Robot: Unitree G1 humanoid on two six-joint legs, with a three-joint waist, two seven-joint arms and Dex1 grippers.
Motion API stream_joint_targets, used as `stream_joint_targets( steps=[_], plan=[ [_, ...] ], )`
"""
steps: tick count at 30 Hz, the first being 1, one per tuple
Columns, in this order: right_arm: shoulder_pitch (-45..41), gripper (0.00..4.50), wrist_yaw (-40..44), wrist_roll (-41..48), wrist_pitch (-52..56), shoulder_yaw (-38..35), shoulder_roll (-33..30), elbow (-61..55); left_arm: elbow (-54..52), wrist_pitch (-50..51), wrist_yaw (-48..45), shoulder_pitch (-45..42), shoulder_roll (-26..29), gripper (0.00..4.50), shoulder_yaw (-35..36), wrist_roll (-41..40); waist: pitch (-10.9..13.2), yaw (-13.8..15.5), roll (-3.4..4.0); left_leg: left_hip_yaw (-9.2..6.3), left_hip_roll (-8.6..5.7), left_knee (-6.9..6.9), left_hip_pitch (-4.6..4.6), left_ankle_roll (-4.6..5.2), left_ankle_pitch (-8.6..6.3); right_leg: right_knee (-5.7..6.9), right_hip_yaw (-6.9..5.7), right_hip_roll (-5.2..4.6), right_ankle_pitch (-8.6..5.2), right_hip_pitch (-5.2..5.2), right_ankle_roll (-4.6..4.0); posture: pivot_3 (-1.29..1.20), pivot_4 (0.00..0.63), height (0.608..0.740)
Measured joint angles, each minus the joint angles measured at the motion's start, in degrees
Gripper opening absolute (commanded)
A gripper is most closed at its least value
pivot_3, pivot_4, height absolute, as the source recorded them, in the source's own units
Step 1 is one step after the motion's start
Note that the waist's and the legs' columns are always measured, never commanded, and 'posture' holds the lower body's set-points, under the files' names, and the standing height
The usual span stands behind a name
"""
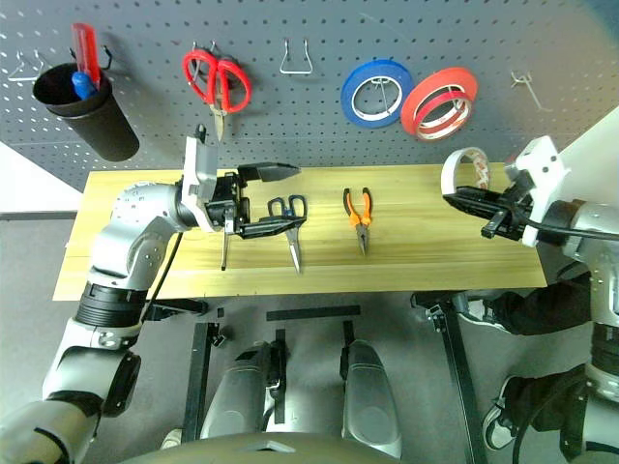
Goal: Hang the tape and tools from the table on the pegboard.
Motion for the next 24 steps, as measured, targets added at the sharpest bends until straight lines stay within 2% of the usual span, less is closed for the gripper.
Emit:
stream_joint_targets(
  steps=[8, 12, 18, 24],
  plan=[
    [-4.71, 0.02, -2.82, 1.24, -4.32, -0.11, -1.75, 1.67, 3.0, -1.96, 0.39, -2.61, -0.5, 4.02, 1.18, -0.1, -2.88, -0.24, -0.02, 0.01, 0.0, 0.0, 0.08, 0.0, 0.0, 0.01, 0.01, 0.04, 0.0, 0.07, 0.0, -0.12, 0.114, 0.732],
    [-8.31, 0.02, -5.55, -3.27, -12.03, 3.99, -1.76, 8.0, 4.4, -2.97, 1.35, -4.6, -1.37, 4.02, 1.9, -0.1, -4.01, -0.19, -0.02, 0.01, -0.02, 0.01, 0.08, 0.01, 0.0, -0.01, 0.03, 0.03, 0.0, 0.09, 0.0, -0.1, 0.103, 0.732],
    [-11.78, 0.02, -7.02, -7.62, -19.01, 9.1, -1.72, 17.12, 5.52, -5.3, 3.79, -7.69, -2.12, 4.02, 3.13, -0.06, -4.64, -0.13, 0.09, 0.01, -0.02, 0.02, 0.08, 0.01, 0.0, 0.02, 0.03, 0.03, 0.0, 0.09, 0.0, -0.07, 0.095, 0.732],
    [-13.45, 0.02, -6.96, -7.72, -21.87, 9.86, -1.72, 20.53, 5.49, -5.08, 4.98, -7.94, -2.75, 4.02, 3.41, -0.13, -4.83, -0.08, 0.23, 0.01, -0.01, 0.03, 0.1, 0.01, 0.0, 0.04, 0.03, 0.04, 0.0, 0.09, 0.0, -0.06, 0.092, 0.732]
  ],
)
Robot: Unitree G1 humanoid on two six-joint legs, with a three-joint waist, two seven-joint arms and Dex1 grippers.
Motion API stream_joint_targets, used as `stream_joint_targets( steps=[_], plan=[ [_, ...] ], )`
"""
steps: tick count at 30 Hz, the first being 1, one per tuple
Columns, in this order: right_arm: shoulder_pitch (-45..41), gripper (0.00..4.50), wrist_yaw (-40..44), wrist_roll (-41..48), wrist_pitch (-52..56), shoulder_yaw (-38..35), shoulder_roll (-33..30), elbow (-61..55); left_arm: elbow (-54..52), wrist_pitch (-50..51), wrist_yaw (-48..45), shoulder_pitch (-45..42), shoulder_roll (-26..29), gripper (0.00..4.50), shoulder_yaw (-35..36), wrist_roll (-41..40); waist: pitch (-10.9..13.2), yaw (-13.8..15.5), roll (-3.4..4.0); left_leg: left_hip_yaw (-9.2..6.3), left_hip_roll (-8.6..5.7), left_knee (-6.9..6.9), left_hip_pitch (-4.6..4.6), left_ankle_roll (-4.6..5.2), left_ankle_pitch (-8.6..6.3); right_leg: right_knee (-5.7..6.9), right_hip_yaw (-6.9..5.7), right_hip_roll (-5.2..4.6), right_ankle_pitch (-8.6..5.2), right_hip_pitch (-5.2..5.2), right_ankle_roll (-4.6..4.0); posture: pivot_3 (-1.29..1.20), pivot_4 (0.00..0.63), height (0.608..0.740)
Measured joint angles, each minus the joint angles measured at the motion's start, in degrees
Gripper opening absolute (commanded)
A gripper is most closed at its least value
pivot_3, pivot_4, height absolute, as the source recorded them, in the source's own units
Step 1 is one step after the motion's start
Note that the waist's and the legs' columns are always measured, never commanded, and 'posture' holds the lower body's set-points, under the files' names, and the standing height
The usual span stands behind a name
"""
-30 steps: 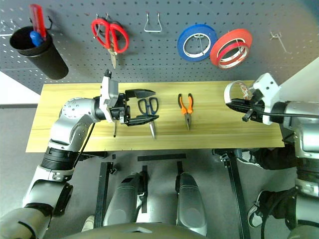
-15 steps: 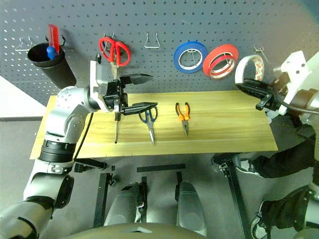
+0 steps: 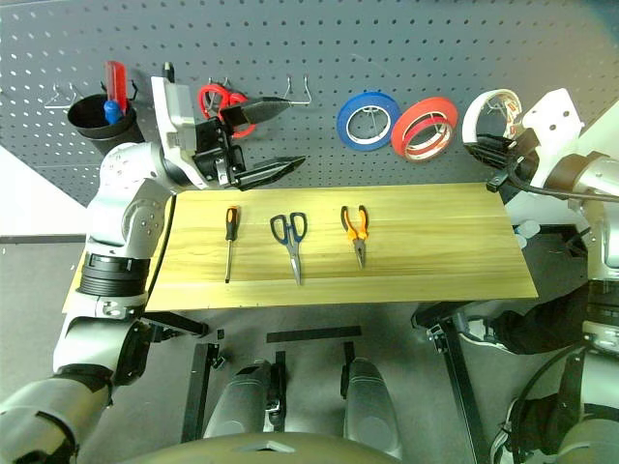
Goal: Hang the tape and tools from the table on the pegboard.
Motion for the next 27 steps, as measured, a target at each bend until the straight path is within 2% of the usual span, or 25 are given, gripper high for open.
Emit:
stream_joint_targets(
  steps=[15, 27],
  plan=[
    [-5.23, 0.02, -0.62, -4.94, -6.85, 3.44, -0.87, 14.73, 1.84, 0.07, 0.84, -0.52, -1.87, 4.02, -0.13, 0.12, -1.08, -0.14, 0.07, 0.04, -0.01, 0.03, 0.04, 0.0, 0.0, 0.04, 0.05, 0.0, 0.0, 0.0, 0.0, -0.07, 0.104, 0.732],
    [-24.42, 0.02, -4.97, -14.4, -19.28, 11.34, 6.38, 45.15, 2.08, 0.32, 2.63, -0.15, -2.1, 4.02, -0.91, 1.55, -1.09, -1.57, 0.07, 0.04, 0.0, 0.04, 0.06, 0.0, 0.0, 0.07, 0.11, 0.01, 0.0, 0.01, 0.0, -0.03, 0.123, 0.732]
  ],
)
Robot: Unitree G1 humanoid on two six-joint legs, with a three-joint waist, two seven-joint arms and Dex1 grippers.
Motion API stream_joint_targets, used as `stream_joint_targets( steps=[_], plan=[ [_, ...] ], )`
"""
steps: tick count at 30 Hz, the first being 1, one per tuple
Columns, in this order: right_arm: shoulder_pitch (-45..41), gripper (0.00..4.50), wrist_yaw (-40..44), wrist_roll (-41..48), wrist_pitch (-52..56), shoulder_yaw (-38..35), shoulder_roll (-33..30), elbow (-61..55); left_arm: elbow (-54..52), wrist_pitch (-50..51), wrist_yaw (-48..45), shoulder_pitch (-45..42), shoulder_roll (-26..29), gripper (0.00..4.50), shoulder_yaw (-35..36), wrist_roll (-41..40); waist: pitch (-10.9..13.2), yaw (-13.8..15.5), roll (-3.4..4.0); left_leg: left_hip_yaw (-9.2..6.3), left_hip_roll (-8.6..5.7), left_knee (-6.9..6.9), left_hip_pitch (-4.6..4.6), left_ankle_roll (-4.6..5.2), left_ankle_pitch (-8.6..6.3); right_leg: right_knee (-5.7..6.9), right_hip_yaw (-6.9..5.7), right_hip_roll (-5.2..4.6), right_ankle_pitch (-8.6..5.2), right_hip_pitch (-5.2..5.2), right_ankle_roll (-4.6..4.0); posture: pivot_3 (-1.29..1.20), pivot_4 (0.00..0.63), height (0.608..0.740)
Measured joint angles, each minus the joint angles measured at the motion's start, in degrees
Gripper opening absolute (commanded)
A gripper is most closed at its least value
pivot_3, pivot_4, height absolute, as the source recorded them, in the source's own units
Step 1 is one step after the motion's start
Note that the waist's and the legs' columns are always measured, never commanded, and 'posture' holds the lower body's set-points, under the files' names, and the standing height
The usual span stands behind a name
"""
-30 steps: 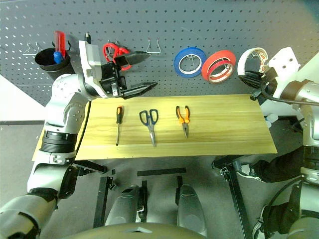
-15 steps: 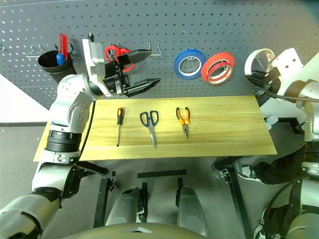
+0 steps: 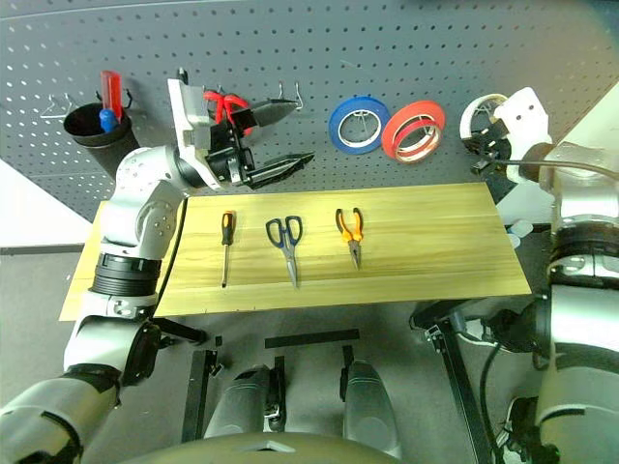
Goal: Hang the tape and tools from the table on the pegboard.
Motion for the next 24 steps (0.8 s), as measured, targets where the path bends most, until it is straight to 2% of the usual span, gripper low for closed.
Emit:
stream_joint_targets(
  steps=[6, 10, 14, 19, 24],
  plan=[
    [-6.06, 0.02, -4.6, -2.65, -4.17, 0.85, 3.35, 8.69, -0.22, 0.08, 1.38, 0.57, -0.04, 4.02, -0.56, 0.44, 0.0, 0.02, 0.0, 0.0, 0.01, 0.0, 0.0, 0.0, 0.0, 0.0, 0.01, 0.0, 0.0, 0.0, 0.0, -0.02, 0.126, 0.732],
    [-9.0, 1.06, -9.03, -4.37, -4.48, 1.15, 4.67, 12.28, -0.45, 0.16, 1.98, 1.08, 0.2, 4.02, -0.57, 0.54, 0.0, 0.21, 0.01, -0.01, 0.01, 0.0, -0.01, 0.0, 0.0, 0.01, 0.01, 0.0, 0.0, 0.0, 0.0, -0.01, 0.127, 0.732],
    [-9.2, 2.27, -8.14, -4.7, -4.37, 1.23, 3.9, 12.59, -1.15, 0.49, 2.54, 1.56, 0.6, 4.02, -0.57, 0.52, 0.0, 0.26, 0.01, 0.0, -0.01, 0.0, -0.02, 0.0, 0.0, 0.01, 0.02, -0.02, 0.0, 0.0, 0.0, -0.01, 0.126, 0.732],
    [-7.25, 2.27, -0.54, -4.04, -2.91, 1.11, -0.61, 9.04, -1.72, 1.46, 3.14, 2.99, 1.13, 4.02, -0.56, 0.46, -0.01, 0.2, 0.01, 0.0, 0.0, -0.01, -0.01, 0.0, 0.0, 0.01, 0.03, -0.01, 0.0, 0.0, 0.0, -0.03, 0.122, 0.732],
    [3.46, 2.27, 9.12, -0.57, 4.59, -0.32, -5.66, -3.67, -3.36, 2.63, 2.58, 5.5, 1.96, 4.02, -0.47, -0.36, -0.01, 0.17, 0.02, 0.0, 0.0, 0.02, 0.0, 0.0, 0.0, 0.03, 0.04, -0.01, 0.0, 0.0, 0.0, -0.06, 0.121, 0.732]
  ],
)
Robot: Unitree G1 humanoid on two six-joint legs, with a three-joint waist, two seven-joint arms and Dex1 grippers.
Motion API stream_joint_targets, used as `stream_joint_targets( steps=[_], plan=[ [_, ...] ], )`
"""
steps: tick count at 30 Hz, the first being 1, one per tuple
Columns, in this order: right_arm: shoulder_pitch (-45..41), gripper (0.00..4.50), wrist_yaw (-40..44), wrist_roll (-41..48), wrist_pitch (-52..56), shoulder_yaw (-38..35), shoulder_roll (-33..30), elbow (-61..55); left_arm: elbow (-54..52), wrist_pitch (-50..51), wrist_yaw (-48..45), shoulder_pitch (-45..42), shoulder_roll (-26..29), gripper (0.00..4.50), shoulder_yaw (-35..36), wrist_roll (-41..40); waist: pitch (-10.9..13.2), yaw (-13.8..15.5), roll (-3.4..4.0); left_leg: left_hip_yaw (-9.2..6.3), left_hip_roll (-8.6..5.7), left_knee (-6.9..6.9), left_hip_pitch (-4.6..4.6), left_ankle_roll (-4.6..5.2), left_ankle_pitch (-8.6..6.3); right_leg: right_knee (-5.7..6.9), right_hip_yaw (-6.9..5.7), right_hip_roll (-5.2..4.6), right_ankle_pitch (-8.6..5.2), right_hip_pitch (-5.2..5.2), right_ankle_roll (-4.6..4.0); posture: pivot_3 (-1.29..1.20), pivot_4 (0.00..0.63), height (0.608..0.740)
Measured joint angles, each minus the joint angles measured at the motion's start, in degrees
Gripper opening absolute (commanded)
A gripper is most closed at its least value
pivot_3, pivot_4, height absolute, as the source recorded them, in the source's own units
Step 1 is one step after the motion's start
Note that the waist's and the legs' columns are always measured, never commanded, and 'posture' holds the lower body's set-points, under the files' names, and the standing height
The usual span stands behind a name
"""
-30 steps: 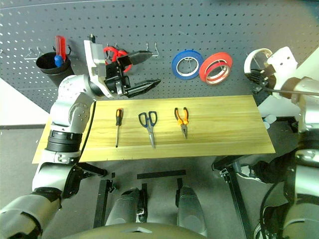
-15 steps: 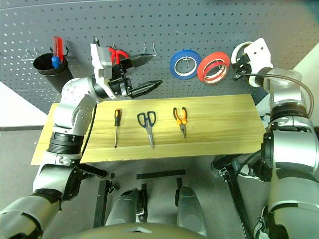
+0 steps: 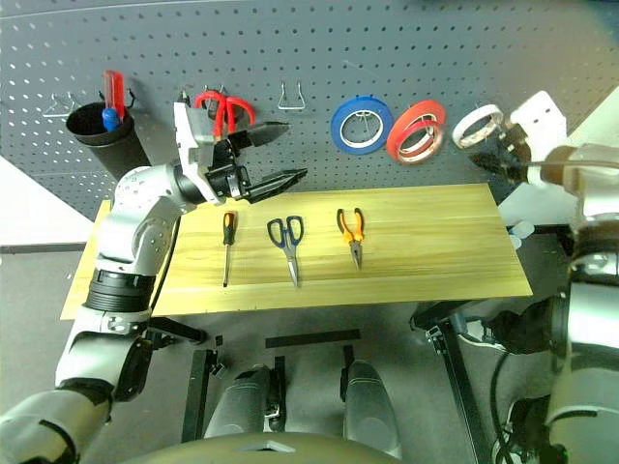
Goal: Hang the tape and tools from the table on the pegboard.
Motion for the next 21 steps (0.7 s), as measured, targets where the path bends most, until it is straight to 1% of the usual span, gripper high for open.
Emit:
stream_joint_targets(
  steps=[2, 3, 4, 6, 9, 10, 11, 12, 14, 17, 21],
  plan=[
    [7.01, 2.27, 3.46, 3.06, 6.76, -1.13, -1.3, -9.99, -0.51, 0.76, -0.01, 0.55, 0.4, 4.02, 0.1, -0.44, 0.0, 0.01, 0.0, -0.02, 0.01, 0.03, 0.01, 0.0, 0.0, 0.05, 0.0, 0.01, 0.0, 0.0, 0.0, -0.08, 0.125, 0.732],
    [11.29, 2.27, 4.71, 4.87, 12.43, -1.56, -2.06, -17.37, -0.6, 1.36, 0.02, 0.84, 0.74, 4.02, 0.04, -0.45, -0.03, -0.08, 0.05, -0.02, 0.01, 0.03, 0.02, 0.0, 0.0, 0.08, 0.01, 0.01, 0.0, 0.0, 0.0, -0.09, 0.126, 0.732],
    [13.11, 2.27, 5.34, 5.79, 15.55, -1.65, -2.22, -20.77, -0.68, 1.91, -0.01, 1.23, 1.27, 4.02, 0.02, -0.45, -0.04, -0.24, 0.07, 0.0, 0.01, 0.04, 0.07, 0.0, 0.0, 0.09, 0.04, 0.02, 0.0, 0.0, 0.0, -0.1, 0.127, 0.732],
    [16.71, 2.27, 5.31, 8.68, 26.23, -2.13, -2.56, -30.3, -1.01, 3.86, -0.35, 2.2, 3.01, 4.02, -0.24, -0.39, -0.13, -0.61, 0.2, 0.02, 0.02, 0.04, 0.13, 0.0, 0.0, 0.13, 0.09, 0.04, 0.0, 0.0, 0.0, -0.11, 0.131, 0.732],
    [17.45, 2.87, 2.09, 10.48, 38.1, -1.74, -1.35, -39.6, -1.08, 7.51, 0.38, 2.94, 6.27, 4.02, -1.14, 1.67, -0.2, -1.1, 0.24, 0.0, 0.02, 0.07, 0.29, 0.0, 0.0, 0.2, 0.12, 0.07, 0.0, 0.15, 0.0, -0.1, 0.138, 0.732],
    [17.26, 3.08, 1.02, 10.51, 40.64, -1.03, -0.96, -40.94, -1.06, 8.08, 0.53, 3.23, 7.23, 4.02, -1.75, 2.47, -0.23, -1.19, 0.23, 0.0, 0.02, 0.06, 0.39, 0.0, 0.0, 0.18, 0.13, 0.07, 0.0, 0.26, 0.0, -0.11, 0.142, 0.732],
    [16.94, 3.51, -0.52, 10.37, 44.16, 0.38, -0.25, -42.3, -0.86, 8.62, 0.48, 3.79, 8.74, 4.02, -2.75, 3.97, -0.23, -1.25, 0.23, 0.0, 0.01, 0.03, 0.52, 0.01, -0.01, 0.13, 0.14, 0.07, 0.0, 0.4, 0.0, -0.11, 0.144, 0.732],
    [16.52, 3.77, -1.97, 10.09, 46.83, 1.61, 1.06, -43.04, -0.38, 8.86, 0.27, 4.39, 10.02, 4.02, -3.43, 5.12, -0.23, -1.39, 0.23, 0.0, 0.02, 0.02, 0.61, 0.03, -0.02, 0.09, 0.15, 0.09, 0.0, 0.51, 0.0, -0.1, 0.148, 0.732],
    [15.29, 4.48, -5.03, 9.49, 50.69, 3.85, 4.87, -43.05, 1.09, 8.87, -0.51, 5.53, 11.88, 4.02, -4.77, 7.13, -0.23, -1.56, 0.22, 0.05, 0.01, -0.03, 0.81, 0.06, -0.03, 0.05, 0.24, 0.1, 0.0, 0.65, 0.0, -0.1, 0.164, 0.732],
    [13.76, 4.48, -8.58, 8.78, 52.8, 7.33, 9.77, -41.66, 3.36, 8.16, -1.45, 6.09, 12.09, 4.02, -5.67, 8.67, -0.22, -1.27, 0.23, 0.02, 0.01, -0.04, 0.84, 0.07, -0.04, 0.05, 0.25, 0.11, -0.01, 0.68, -0.01, -0.09, 0.171, 0.732],
    [8.51, 4.48, -12.07, 8.72, 53.64, 8.57, 15.29, -37.3, 8.75, 5.28, -1.07, 5.48, 11.5, 4.02, -5.62, 10.83, -0.2, -1.2, 0.23, 0.04, 0.0, -0.04, 0.84, 0.13, -0.08, 0.03, 0.29, 0.11, -0.01, 0.69, -0.01, -0.08, 0.199, 0.732]
  ],
)
